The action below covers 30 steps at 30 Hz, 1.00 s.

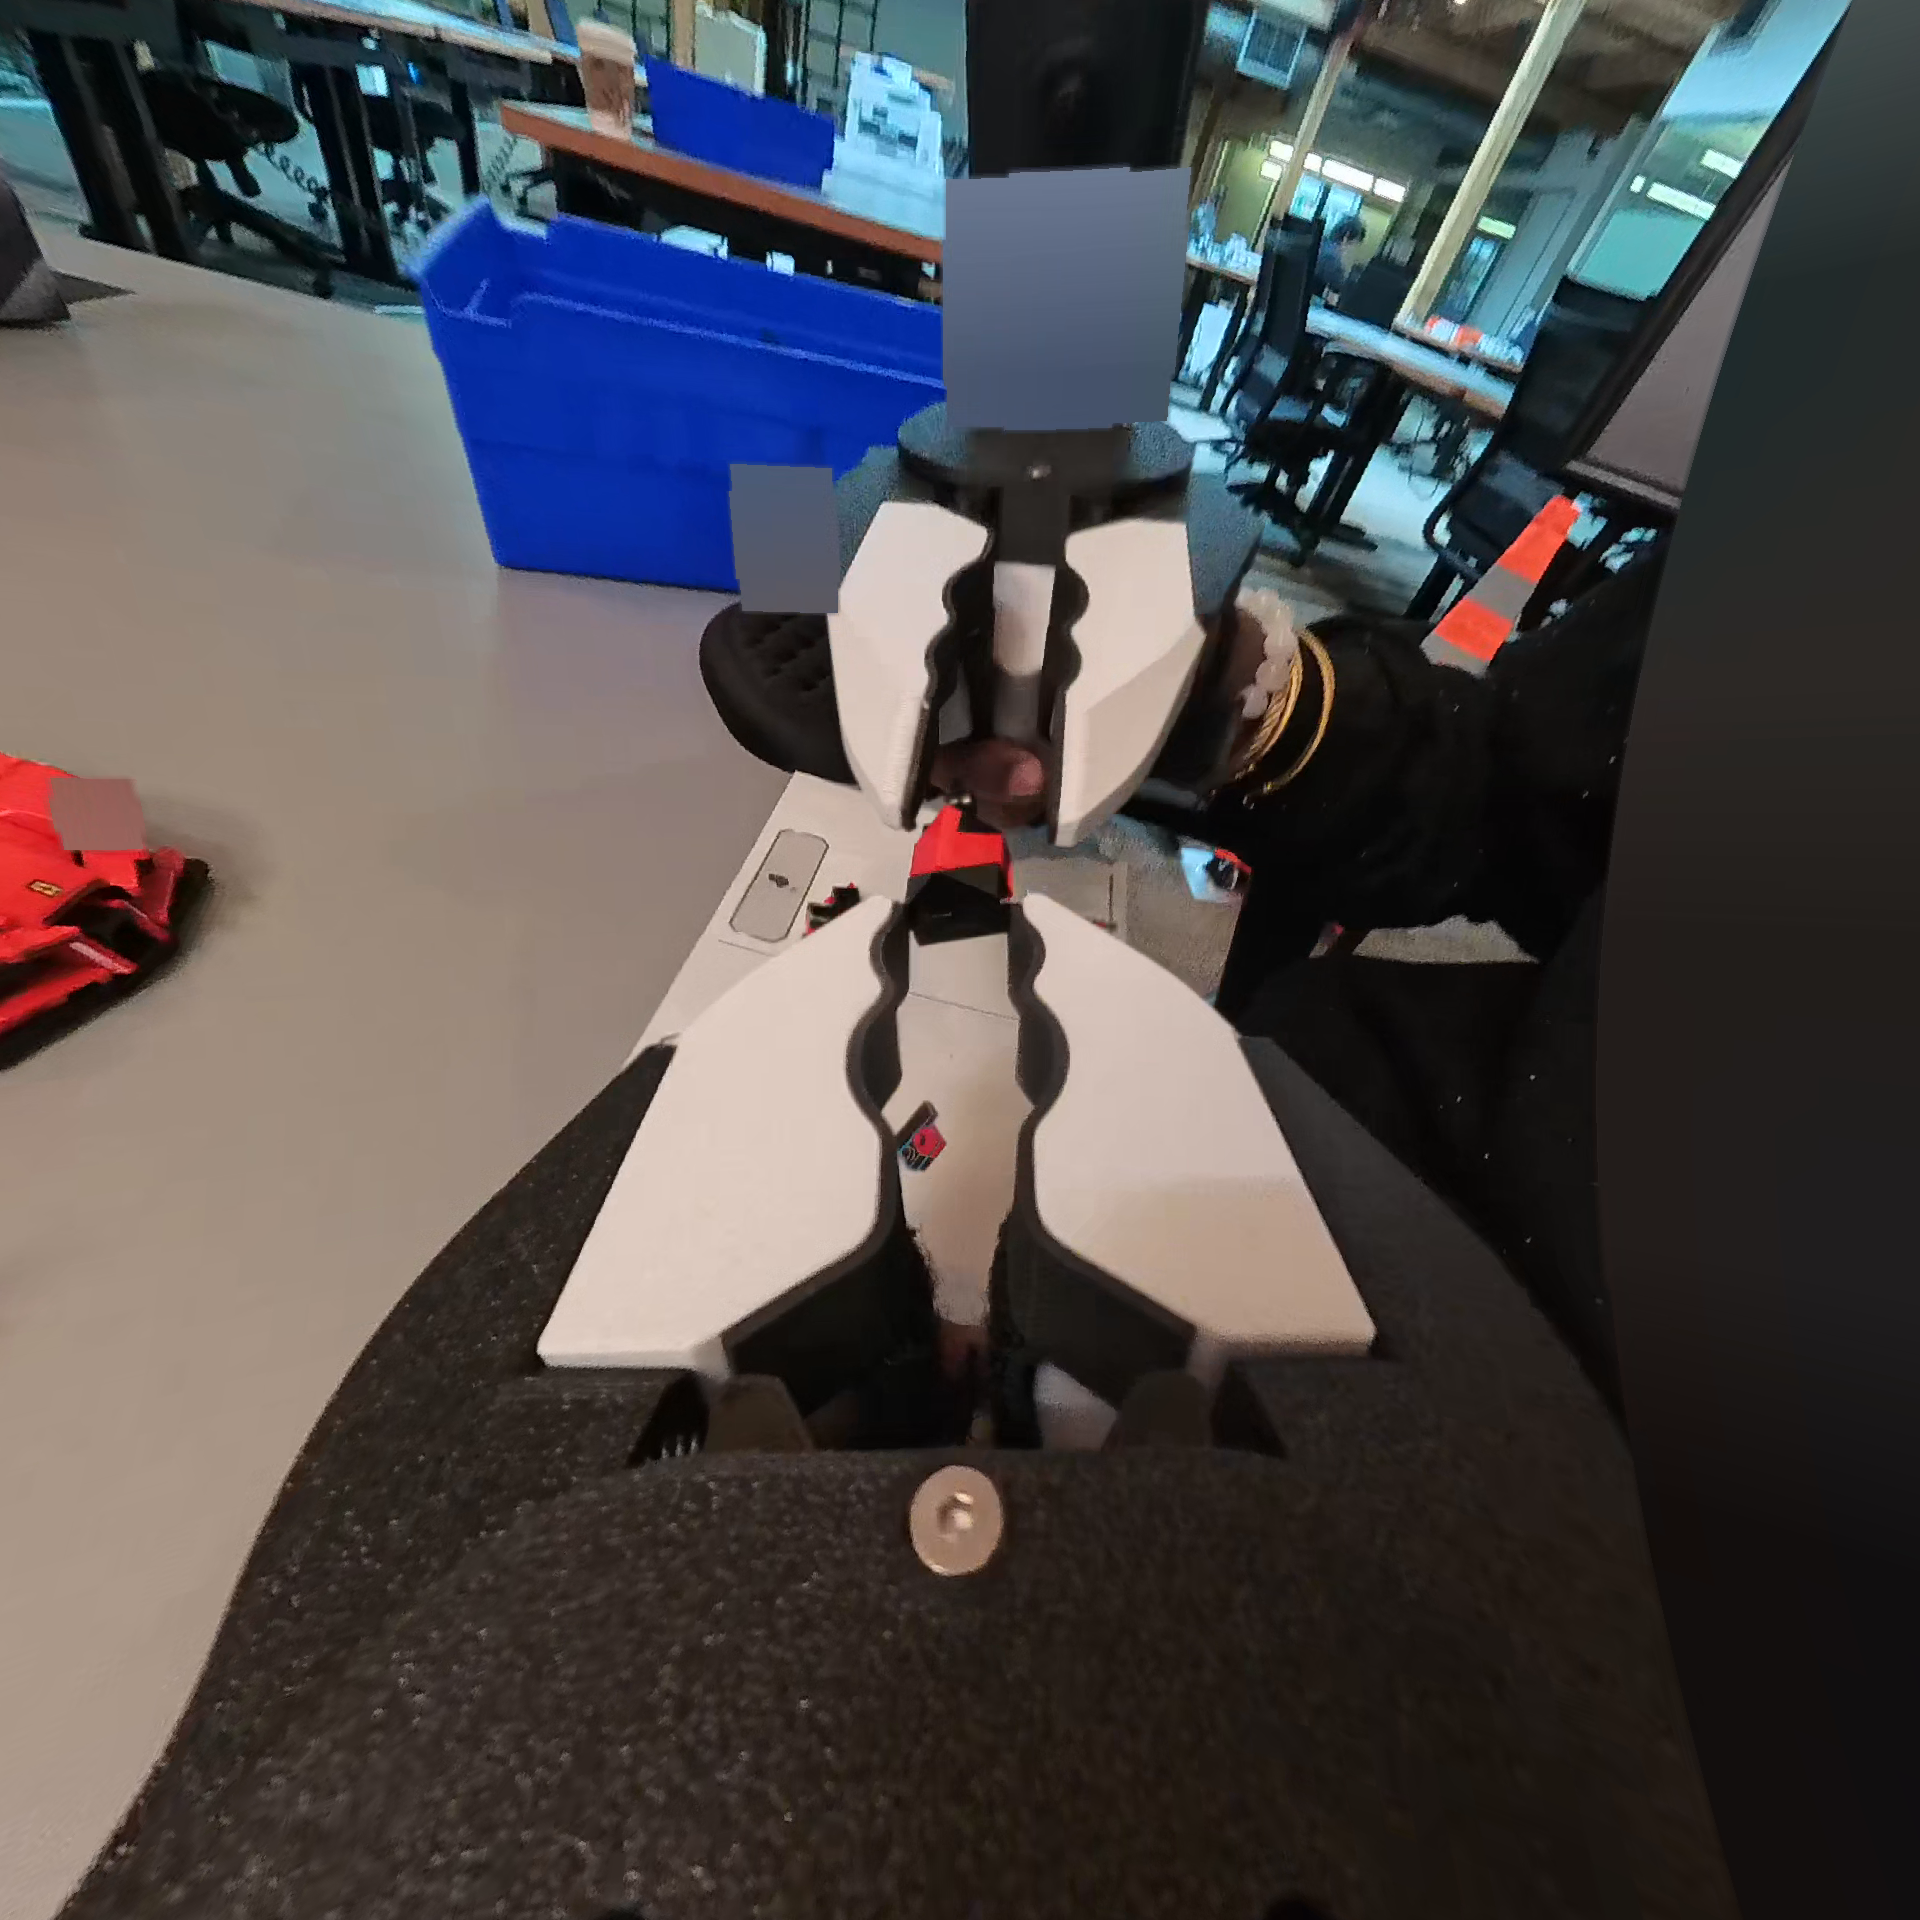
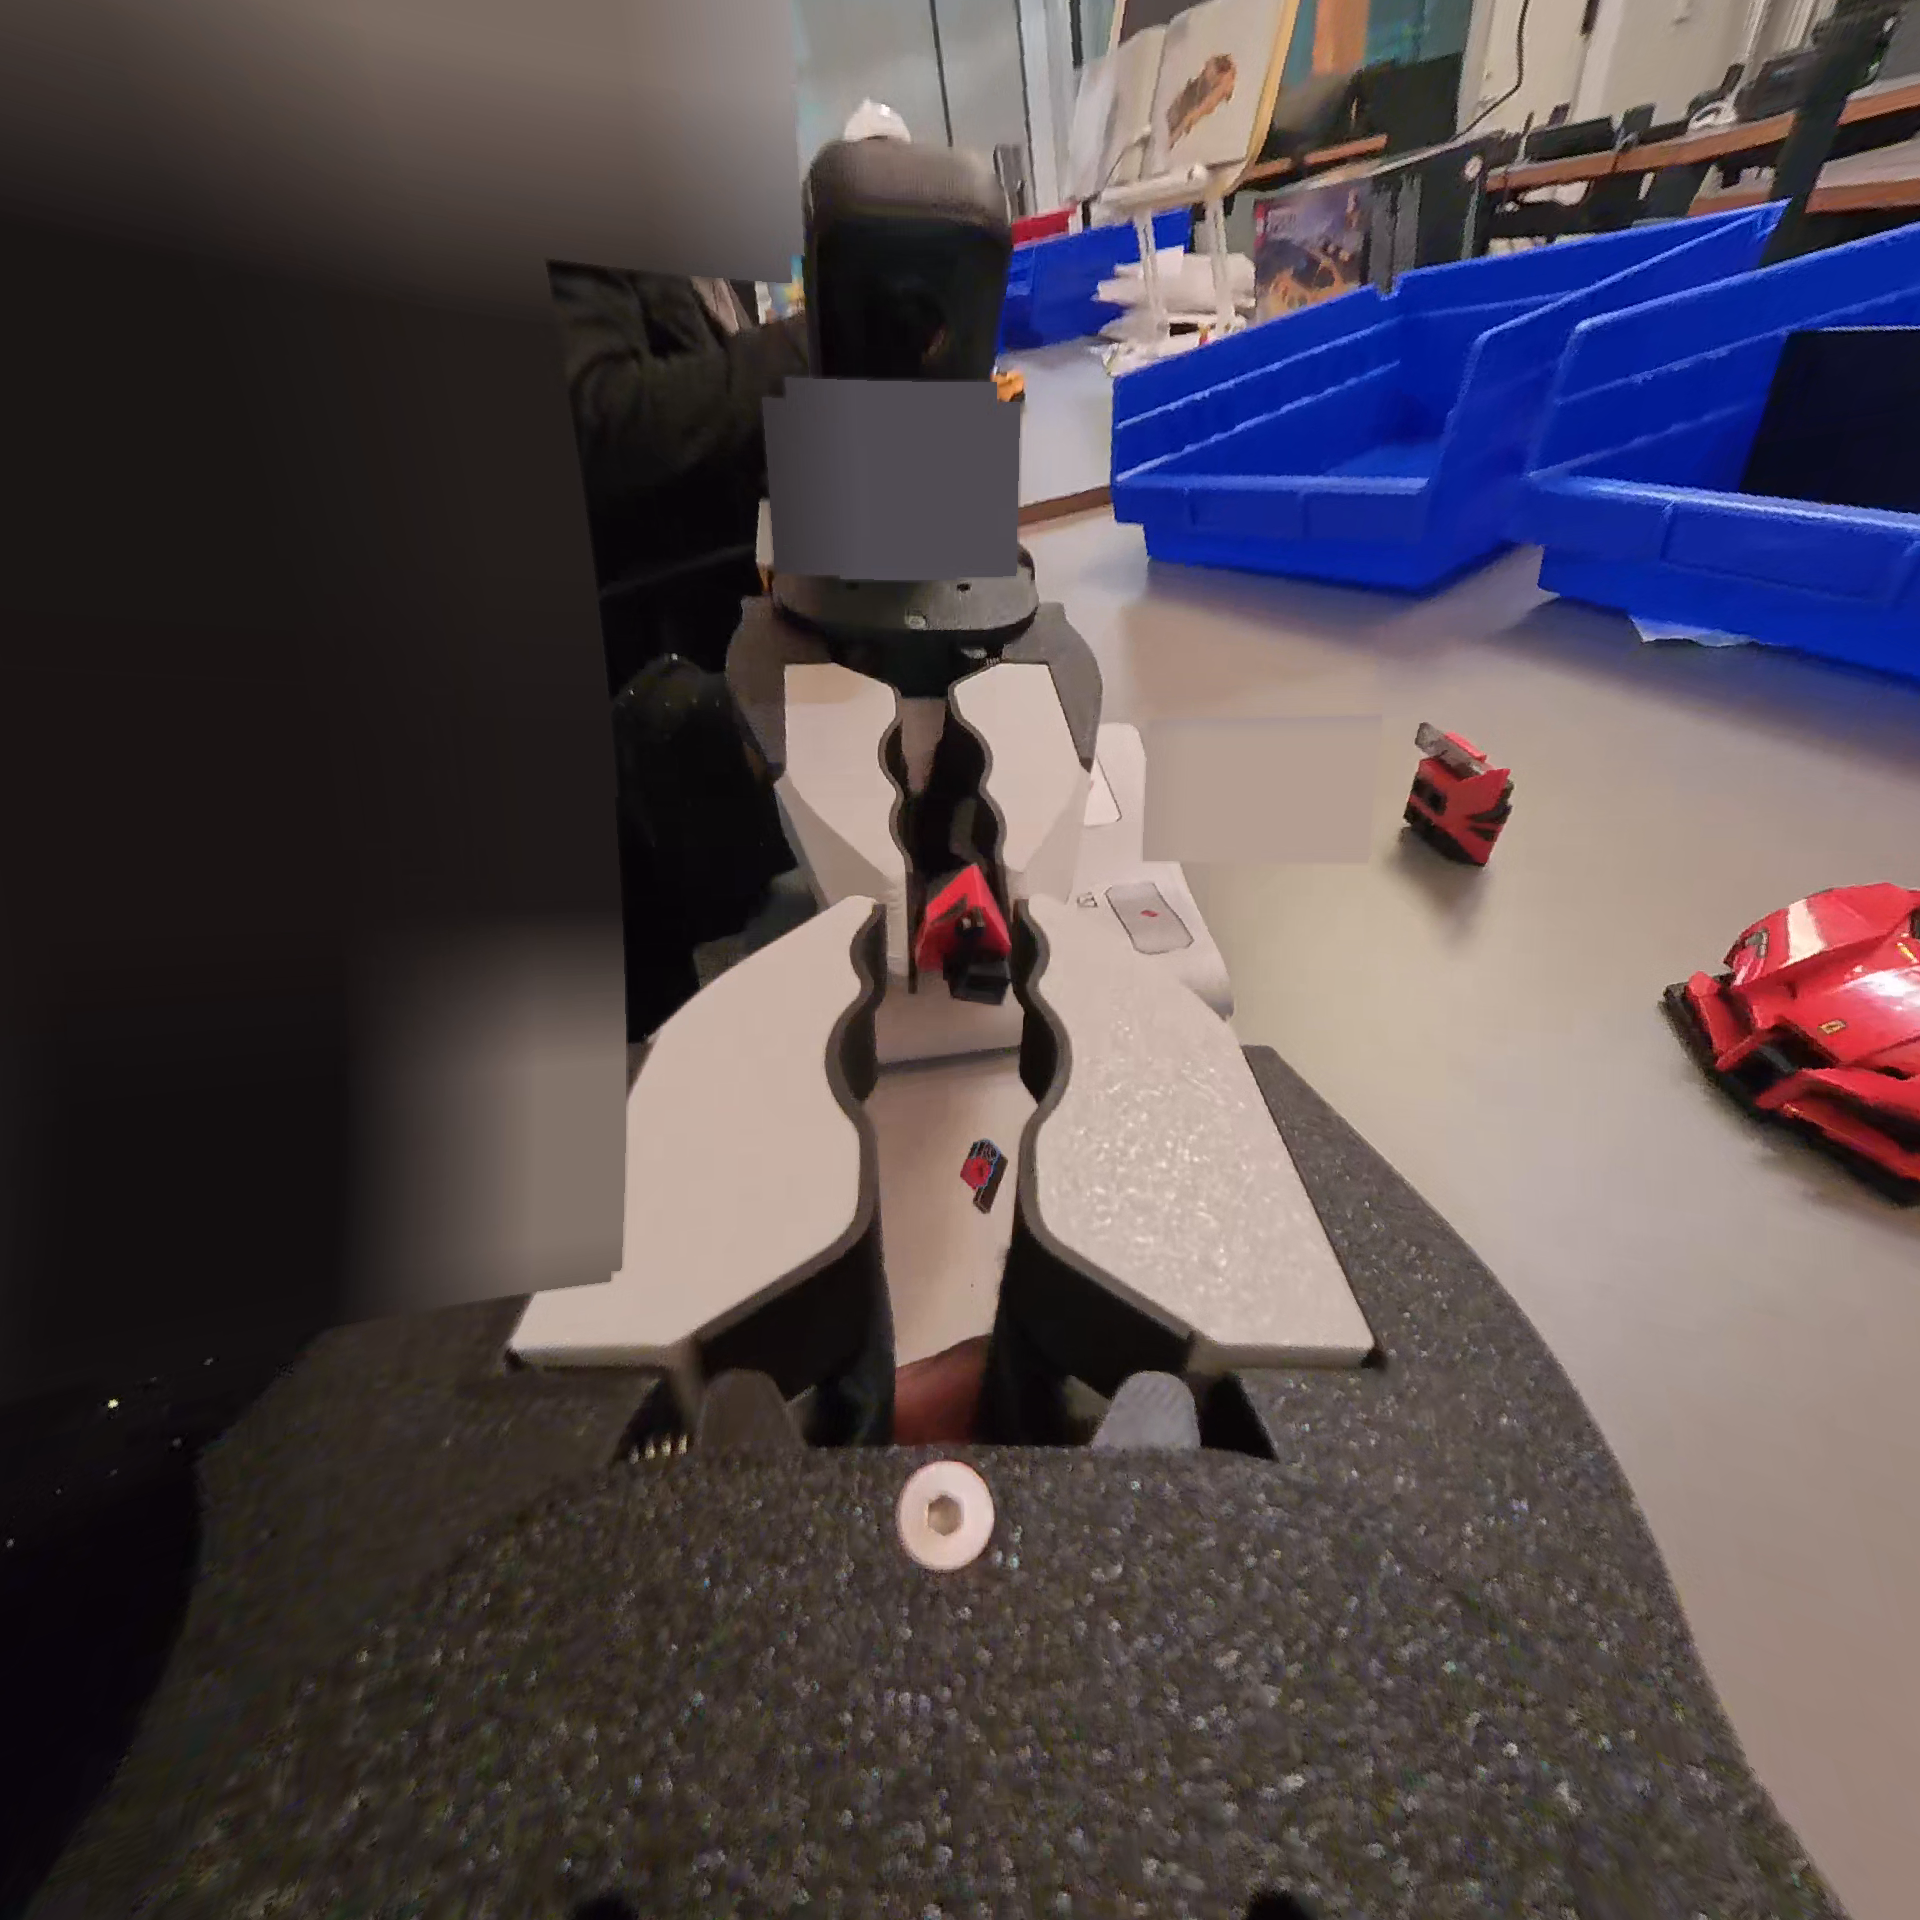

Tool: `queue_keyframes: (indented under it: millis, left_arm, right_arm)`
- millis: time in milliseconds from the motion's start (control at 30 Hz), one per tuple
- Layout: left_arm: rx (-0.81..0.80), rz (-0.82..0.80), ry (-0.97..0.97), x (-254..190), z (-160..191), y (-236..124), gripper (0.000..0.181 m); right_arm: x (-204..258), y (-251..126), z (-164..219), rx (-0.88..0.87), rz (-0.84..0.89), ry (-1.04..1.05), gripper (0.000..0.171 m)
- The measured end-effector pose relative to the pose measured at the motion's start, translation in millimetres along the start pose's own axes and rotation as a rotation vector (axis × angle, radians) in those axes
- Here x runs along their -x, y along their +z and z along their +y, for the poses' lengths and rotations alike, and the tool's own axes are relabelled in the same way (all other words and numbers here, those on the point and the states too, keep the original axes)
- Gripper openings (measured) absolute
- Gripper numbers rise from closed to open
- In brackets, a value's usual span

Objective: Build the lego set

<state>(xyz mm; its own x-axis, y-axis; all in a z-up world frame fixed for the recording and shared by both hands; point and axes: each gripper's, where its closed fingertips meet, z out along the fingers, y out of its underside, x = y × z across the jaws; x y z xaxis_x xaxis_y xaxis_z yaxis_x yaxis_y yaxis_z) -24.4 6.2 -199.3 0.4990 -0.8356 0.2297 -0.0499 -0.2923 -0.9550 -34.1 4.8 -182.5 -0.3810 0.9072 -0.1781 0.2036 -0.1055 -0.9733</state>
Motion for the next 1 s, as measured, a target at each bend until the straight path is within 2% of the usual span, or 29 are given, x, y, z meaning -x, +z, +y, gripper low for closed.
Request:
queue_keyframes:
  millis: [233, 467, 733, 1000]
  left_arm:
    - [0.138, -0.012, 0.070, -4.7, 16.6, 11.0, 0.018]
    - [0.274, -0.002, 0.113, -8.8, 34.4, 17.1, 0.018]
    - [0.228, -0.008, 0.084, -6.3, 28.3, 13.9, 0.026]
    - [0.189, -0.014, 0.062, -4.1, 23.2, 11.4, 0.020]
  right_arm:
    - [3.4, -4.4, 21.0, 0.171, 0.013, -0.072, 0.014]
    - [7.2, -7.8, 41.5, 0.333, 0.006, -0.118, 0.014]
    - [3.2, -6.3, 24.9, 0.136, -0.016, -0.017, 0.013]
    - [3.2, 0.0, 27.6, 0.128, -0.009, -0.026, 0.013]
